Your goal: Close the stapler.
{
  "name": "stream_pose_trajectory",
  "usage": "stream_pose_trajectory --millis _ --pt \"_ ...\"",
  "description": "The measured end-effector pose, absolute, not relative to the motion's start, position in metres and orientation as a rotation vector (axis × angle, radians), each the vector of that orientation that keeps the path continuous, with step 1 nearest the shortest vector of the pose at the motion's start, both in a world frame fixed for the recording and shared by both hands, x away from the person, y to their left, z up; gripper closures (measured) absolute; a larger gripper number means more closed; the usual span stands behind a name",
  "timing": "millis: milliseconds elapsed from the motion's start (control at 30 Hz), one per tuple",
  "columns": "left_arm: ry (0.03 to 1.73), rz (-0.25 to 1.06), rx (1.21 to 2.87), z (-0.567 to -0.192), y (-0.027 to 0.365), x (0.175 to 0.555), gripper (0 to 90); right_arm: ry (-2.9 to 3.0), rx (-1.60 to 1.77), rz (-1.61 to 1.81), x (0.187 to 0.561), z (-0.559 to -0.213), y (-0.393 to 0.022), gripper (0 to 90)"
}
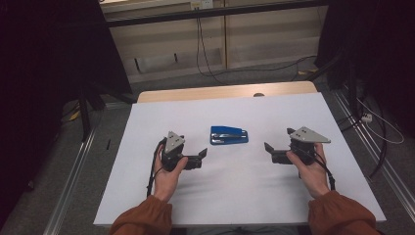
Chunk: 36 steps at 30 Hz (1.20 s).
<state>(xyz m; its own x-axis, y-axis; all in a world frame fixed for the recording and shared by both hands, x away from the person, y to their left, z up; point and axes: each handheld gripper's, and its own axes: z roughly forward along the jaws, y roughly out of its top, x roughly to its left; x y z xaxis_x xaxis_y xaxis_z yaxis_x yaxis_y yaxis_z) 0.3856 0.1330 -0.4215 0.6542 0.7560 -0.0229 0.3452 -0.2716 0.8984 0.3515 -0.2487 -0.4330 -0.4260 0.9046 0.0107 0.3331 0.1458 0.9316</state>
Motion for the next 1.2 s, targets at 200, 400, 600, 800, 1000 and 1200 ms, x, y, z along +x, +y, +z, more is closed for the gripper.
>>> stream_pose_trajectory --millis 200,400,600,800,1000,1200 --pt "0.895 0.529 1.859 -0.423 0.147 0.375 3.4 1.844 1.185 1.280 0.341 -0.433 -0.251 2.6" --pt "0.876 0.550 1.827 -0.416 0.156 0.367 3.4 1.836 1.211 1.275 0.333 -0.435 -0.255 2.1" --pt "0.866 0.574 1.820 -0.414 0.168 0.353 3.4 1.807 1.219 1.274 0.323 -0.430 -0.260 1.5" --pt "0.876 0.590 1.817 -0.414 0.178 0.343 3.4 1.776 1.232 1.274 0.311 -0.432 -0.268 1.5" --pt "0.895 0.627 1.785 -0.411 0.191 0.336 3.3 1.747 1.246 1.280 0.304 -0.432 -0.275 1.5" --pt "0.938 0.626 1.775 -0.414 0.202 0.328 3.3 1.712 1.262 1.255 0.296 -0.432 -0.284 1.2"
